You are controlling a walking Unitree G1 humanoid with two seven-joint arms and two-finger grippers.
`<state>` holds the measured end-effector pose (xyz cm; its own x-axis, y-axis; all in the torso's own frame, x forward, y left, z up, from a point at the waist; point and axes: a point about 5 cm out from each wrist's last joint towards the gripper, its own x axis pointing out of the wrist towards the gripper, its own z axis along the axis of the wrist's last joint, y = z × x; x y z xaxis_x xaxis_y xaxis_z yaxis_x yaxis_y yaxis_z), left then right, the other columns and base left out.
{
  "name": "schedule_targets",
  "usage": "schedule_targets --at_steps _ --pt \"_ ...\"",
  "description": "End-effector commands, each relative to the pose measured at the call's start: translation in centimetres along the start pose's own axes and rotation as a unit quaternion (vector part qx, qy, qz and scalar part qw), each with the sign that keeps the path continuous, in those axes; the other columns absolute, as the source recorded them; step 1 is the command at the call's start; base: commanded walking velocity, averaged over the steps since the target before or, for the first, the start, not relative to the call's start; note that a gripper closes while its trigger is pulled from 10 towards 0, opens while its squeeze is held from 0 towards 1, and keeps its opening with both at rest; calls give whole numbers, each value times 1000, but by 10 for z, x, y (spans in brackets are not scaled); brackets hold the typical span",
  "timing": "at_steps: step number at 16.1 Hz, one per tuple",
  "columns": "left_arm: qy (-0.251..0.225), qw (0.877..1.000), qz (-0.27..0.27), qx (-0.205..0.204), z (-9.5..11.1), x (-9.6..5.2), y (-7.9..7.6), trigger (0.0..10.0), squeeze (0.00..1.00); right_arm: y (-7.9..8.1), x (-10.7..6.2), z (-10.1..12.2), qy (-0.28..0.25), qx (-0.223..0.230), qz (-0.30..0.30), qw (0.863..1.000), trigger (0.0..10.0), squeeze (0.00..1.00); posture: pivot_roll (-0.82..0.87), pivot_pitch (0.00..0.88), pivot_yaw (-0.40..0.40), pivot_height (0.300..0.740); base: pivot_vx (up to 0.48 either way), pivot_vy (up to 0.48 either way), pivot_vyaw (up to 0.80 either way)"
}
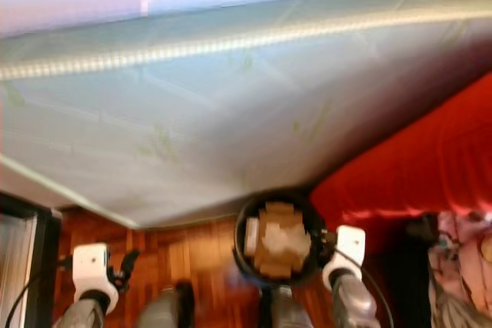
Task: Clean up the room
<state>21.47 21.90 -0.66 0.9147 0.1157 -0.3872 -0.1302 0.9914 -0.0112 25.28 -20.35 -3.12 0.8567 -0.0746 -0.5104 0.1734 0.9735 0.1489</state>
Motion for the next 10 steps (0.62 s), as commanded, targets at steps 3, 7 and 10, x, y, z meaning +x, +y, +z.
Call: schedule_targets --at_steps 3,7,10 --pt "106 994 2 8 -49 -5 0 10000 0 -4 -9 -28 59 8 -20 998 10000 0 37 73 -20 740 0 0 0" --pt "170 985 -4 17 -67 1 -8 10000 0 -17 -14 -36 85 23 -56 995 10000 0 22 0 -8 740 0 0 0" --pt "178 984 9 14 -66 4 -7 10000 0 -18 -23 -54 116 26 -66 991 10000 0 2 0 -2 740 0 0 0"
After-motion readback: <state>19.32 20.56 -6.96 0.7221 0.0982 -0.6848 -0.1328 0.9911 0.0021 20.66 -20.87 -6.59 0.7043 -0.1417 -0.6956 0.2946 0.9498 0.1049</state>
